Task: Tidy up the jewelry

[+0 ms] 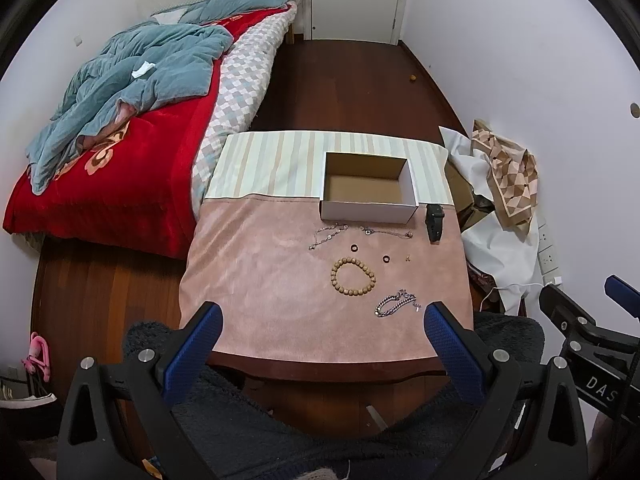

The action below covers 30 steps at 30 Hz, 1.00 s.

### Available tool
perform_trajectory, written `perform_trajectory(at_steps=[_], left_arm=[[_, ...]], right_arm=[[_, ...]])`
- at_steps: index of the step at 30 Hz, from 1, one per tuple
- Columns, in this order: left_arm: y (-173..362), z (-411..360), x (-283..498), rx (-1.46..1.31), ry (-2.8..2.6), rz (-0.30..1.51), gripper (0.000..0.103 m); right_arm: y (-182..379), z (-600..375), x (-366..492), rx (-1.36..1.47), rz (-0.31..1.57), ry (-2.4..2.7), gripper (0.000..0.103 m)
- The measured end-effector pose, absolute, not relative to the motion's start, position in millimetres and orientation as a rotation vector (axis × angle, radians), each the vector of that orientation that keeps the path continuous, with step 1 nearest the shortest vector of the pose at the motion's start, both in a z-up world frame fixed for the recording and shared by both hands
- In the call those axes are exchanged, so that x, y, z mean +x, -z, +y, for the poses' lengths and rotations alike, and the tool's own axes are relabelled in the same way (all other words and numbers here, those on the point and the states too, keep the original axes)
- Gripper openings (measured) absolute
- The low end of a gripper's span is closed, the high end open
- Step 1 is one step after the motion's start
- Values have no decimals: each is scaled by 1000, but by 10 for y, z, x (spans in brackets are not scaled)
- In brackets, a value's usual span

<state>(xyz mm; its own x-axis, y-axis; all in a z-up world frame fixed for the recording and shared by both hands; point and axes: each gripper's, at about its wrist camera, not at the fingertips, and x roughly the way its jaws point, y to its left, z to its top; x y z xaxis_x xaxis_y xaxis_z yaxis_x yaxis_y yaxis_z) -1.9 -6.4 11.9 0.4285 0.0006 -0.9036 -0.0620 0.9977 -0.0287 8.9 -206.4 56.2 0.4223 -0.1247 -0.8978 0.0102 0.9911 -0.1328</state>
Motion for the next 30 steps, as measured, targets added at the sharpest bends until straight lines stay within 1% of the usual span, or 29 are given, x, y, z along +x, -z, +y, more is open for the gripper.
perform_trajectory(at_steps=[30], left_arm=[[-242, -75, -27, -60, -40, 1113, 103]], right_arm=[[-624, -2089, 0, -106, 1119, 90, 103]])
